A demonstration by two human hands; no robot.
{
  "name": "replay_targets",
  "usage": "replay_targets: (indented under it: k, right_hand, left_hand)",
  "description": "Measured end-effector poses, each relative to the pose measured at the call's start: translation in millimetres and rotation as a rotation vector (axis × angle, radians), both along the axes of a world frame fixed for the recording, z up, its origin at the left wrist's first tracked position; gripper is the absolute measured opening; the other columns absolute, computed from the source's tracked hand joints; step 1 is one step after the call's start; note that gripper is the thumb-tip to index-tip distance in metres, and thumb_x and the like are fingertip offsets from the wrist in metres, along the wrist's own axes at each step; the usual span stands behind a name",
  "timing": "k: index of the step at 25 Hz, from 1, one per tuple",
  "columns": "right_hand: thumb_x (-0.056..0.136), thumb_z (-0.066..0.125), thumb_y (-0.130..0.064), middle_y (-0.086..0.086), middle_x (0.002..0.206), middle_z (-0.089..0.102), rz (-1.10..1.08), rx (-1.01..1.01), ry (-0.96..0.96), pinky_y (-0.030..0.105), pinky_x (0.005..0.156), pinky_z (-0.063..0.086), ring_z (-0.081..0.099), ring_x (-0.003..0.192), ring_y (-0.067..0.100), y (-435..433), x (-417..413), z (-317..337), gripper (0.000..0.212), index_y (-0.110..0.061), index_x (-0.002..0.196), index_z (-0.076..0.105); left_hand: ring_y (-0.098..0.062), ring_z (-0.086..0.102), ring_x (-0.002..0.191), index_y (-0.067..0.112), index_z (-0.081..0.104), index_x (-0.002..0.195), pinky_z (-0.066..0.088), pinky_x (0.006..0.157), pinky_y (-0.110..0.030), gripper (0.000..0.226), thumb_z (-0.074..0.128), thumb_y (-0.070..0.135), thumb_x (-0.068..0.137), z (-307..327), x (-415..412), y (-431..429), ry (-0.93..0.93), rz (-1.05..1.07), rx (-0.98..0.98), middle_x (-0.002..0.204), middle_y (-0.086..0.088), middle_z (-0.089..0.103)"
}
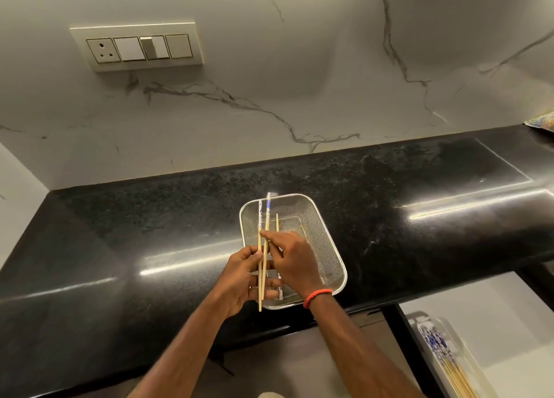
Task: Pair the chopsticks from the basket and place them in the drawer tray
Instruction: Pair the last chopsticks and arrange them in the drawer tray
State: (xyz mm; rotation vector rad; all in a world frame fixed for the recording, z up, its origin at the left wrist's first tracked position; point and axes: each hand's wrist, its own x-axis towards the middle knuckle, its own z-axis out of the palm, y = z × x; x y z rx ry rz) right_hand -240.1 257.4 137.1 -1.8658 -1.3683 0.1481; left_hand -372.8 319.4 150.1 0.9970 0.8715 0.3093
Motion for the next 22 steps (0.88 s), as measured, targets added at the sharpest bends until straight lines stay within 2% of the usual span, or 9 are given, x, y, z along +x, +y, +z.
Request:
replay_targets:
  k: [3, 6, 9, 10, 12, 15, 17, 20, 22]
  right_hand:
    - [0.096, 0.047, -0.019, -0.003, 0.112, 0.073, 0.063, -0.042, -0.047, 0.037, 0.078, 0.055, 0.062, 0.1, 0.018, 0.1, -7.9, -0.8, 0.036, -0.023, 0.127, 0.066]
    - [0.096, 0.053, -0.022, -0.007, 0.107, 0.073, 0.045, -0.034, -0.013, 0.033, 0.077, 0.055, 0.061, 0.096, 0.012, -2.3, -6.6, -5.3, 0.033, -0.029, 0.125, 0.067]
    - [0.094, 0.061, -0.024, -0.011, 0.093, 0.07, -0.063, 0.027, 0.199, 0.021, 0.073, 0.056, 0.064, 0.085, 0.001, -2.2, -1.3, -12.0, 0.032, -0.032, 0.124, 0.063]
    - [0.093, 0.063, -0.025, -0.014, 0.088, 0.067, -0.12, 0.001, 0.293, 0.022, 0.074, 0.058, 0.065, 0.081, -0.001, -0.6, 3.2, -14.5, 0.03, -0.031, 0.122, 0.063]
    - [0.091, 0.066, -0.03, -0.015, 0.085, 0.064, -0.201, -0.183, 0.374, 0.029, 0.076, 0.059, 0.064, 0.077, 0.0, 3.4, 14.9, -22.4, 0.027, -0.028, 0.118, 0.064]
    - [0.087, 0.07, -0.037, -0.004, 0.094, 0.07, -0.22, -0.432, 0.401, 0.034, 0.076, 0.058, 0.067, 0.08, 0.012, 10.3, 20.7, -32.6, 0.035, -0.027, 0.119, 0.061]
    - [0.085, 0.074, -0.035, -0.001, 0.1, 0.072, -0.232, -0.473, 0.421, 0.036, 0.079, 0.058, 0.068, 0.083, 0.014, 15.3, 18.7, -37.5, 0.042, -0.026, 0.123, 0.058]
    - [0.085, 0.076, -0.023, 0.0, 0.094, 0.073, -0.238, -0.496, 0.429, 0.039, 0.084, 0.058, 0.07, 0.084, 0.016, 21.3, 16.3, -40.5, 0.051, -0.021, 0.131, 0.055]
    - [0.084, 0.076, -0.015, 0.002, 0.093, 0.072, -0.253, -0.48, 0.507, 0.032, 0.079, 0.058, 0.069, 0.082, 0.014, 21.2, 17.2, -38.2, 0.054, -0.016, 0.134, 0.055]
  left_hand:
    - [-0.041, 0.075, 0.079, 0.007, 0.062, 0.115, 0.061, 0.059, -0.045, 0.025, 0.044, 0.023, 0.108, -1.7, 0.5, -1.1, 0.022, 0.019, 0.03, 0.098, -0.021, 0.074]
    - [-0.041, 0.075, 0.078, 0.007, 0.061, 0.117, 0.062, 0.06, -0.046, 0.02, 0.05, 0.019, 0.105, -1.9, -0.3, -2.8, 0.022, 0.025, 0.052, 0.093, -0.02, 0.074]
    - [-0.034, 0.075, 0.071, 0.008, 0.06, 0.119, 0.062, 0.058, -0.043, 0.018, 0.054, 0.014, 0.104, -1.3, -5.0, -2.6, 0.01, 0.028, 0.061, 0.083, -0.013, 0.076]
    - [-0.033, 0.074, 0.07, 0.008, 0.059, 0.12, 0.062, 0.058, -0.042, 0.018, 0.054, 0.014, 0.103, -1.1, -7.1, -2.3, 0.006, 0.032, 0.06, 0.083, -0.012, 0.076]
    - [-0.033, 0.074, 0.072, 0.009, 0.059, 0.121, 0.062, 0.059, -0.043, 0.019, 0.054, 0.014, 0.103, 0.0, -11.7, -2.8, 0.004, 0.035, 0.065, 0.086, -0.013, 0.077]
    - [-0.035, 0.075, 0.075, 0.01, 0.059, 0.121, 0.063, 0.06, -0.043, 0.02, 0.055, 0.015, 0.103, 1.0, -19.2, -2.6, 0.011, 0.039, 0.073, 0.095, -0.015, 0.078]
    - [-0.036, 0.075, 0.077, 0.011, 0.059, 0.122, 0.063, 0.06, -0.043, 0.021, 0.056, 0.016, 0.102, 0.8, -24.2, -1.7, 0.01, 0.038, 0.075, 0.1, -0.016, 0.077]
    - [-0.036, 0.075, 0.078, 0.011, 0.059, 0.122, 0.062, 0.061, -0.044, 0.022, 0.057, 0.016, 0.101, 0.5, -31.1, -1.0, 0.004, 0.042, 0.078, 0.101, -0.016, 0.077]
    - [-0.037, 0.075, 0.079, 0.011, 0.059, 0.122, 0.062, 0.061, -0.044, 0.022, 0.058, 0.016, 0.101, -0.8, -34.1, -1.9, 0.004, 0.043, 0.076, 0.101, -0.016, 0.077]
